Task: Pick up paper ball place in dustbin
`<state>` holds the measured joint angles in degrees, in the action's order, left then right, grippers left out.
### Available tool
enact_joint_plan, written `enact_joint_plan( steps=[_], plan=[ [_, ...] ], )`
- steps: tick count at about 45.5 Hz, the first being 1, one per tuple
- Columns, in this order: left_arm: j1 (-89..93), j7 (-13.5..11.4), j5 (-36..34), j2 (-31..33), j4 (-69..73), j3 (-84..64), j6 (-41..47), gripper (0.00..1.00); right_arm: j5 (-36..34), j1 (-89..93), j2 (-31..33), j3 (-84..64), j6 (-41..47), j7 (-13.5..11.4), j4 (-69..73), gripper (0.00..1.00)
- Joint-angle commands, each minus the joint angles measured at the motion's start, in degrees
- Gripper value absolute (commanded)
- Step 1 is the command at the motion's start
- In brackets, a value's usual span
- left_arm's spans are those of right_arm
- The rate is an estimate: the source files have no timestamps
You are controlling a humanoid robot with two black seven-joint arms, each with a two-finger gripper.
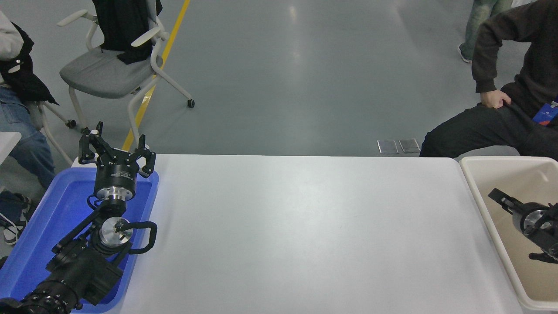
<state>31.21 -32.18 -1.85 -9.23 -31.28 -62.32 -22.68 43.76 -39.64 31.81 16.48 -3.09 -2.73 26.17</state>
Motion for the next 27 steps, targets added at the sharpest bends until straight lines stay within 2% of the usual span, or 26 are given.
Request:
enact_joint_plan(
  steps=[1, 14, 18, 27],
  plan=[
    [0.0, 0.0, 0.0, 0.0, 0.0, 0.0, 0.0, 0.99, -7.7, 3.0, 0.4, 27.9, 0.6, 0.0, 12.9, 1.00],
    [0.0, -0.1, 0.0, 0.0, 0.0, 0.0, 0.0, 0.99, -41.3, 3.0, -7.3, 34.1, 1.8, 0.1, 20.6, 1.00],
    [0.0, 0.0, 0.0, 0.0, 0.0, 0.0, 0.0, 0.99, -47.5, 2.8, -12.1, 35.9, 3.0, 0.8, 19.4, 1.00],
    [0.0, -0.1, 0.0, 0.0, 0.0, 0.0, 0.0, 0.99, -53.7, 3.8, -19.4, 40.4, 10.5, 1.0, 13.3, 1.00]
  ],
)
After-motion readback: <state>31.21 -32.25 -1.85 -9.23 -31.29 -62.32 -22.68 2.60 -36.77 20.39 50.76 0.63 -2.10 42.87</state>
